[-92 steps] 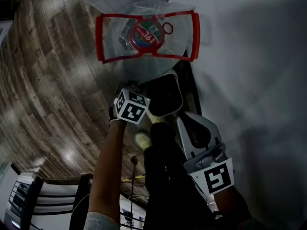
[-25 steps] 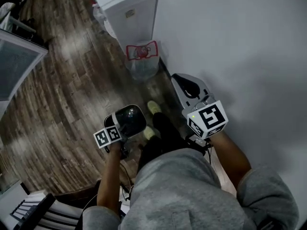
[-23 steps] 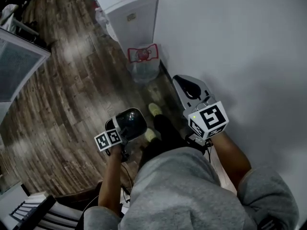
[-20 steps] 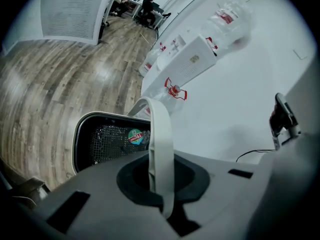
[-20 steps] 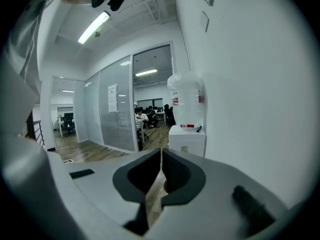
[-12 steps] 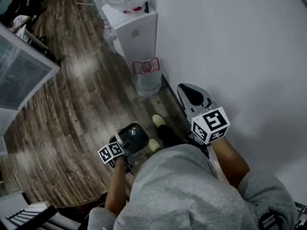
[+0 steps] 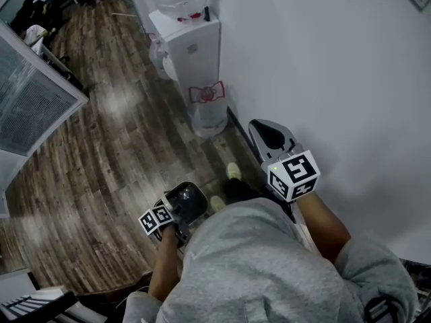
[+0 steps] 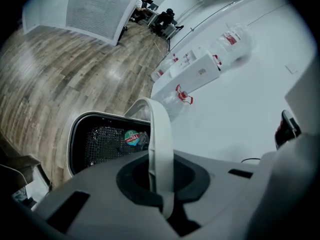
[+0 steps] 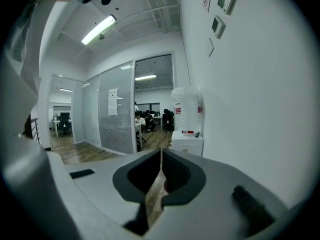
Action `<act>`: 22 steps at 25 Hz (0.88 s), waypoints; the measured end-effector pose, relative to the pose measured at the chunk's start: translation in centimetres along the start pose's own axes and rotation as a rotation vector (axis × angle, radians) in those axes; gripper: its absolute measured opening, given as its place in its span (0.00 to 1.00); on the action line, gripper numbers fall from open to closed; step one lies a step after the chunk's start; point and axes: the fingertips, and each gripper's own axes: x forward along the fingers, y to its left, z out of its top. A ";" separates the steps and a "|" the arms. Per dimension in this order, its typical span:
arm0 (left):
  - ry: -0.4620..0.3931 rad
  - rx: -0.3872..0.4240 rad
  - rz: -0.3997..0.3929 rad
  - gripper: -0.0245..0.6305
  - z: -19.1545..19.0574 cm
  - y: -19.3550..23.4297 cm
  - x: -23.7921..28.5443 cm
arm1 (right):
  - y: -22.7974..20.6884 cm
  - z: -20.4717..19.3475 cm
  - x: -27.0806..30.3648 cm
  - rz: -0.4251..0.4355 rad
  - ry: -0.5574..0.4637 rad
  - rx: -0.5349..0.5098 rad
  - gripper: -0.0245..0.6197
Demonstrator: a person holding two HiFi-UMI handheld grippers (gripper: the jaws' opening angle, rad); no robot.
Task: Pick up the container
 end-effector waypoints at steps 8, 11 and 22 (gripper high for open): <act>-0.011 -0.073 0.014 0.07 -1.9 2.3 -1.0 | 0.2 0.1 -1.1 -0.016 0.006 -0.001 0.08; -0.012 -0.085 0.017 0.07 -2.3 2.5 -1.1 | 0.0 -0.4 -1.2 -0.020 0.016 0.001 0.08; -0.033 -0.130 0.000 0.07 -2.4 1.8 -0.4 | -0.8 -1.8 -1.6 -0.039 0.029 0.029 0.08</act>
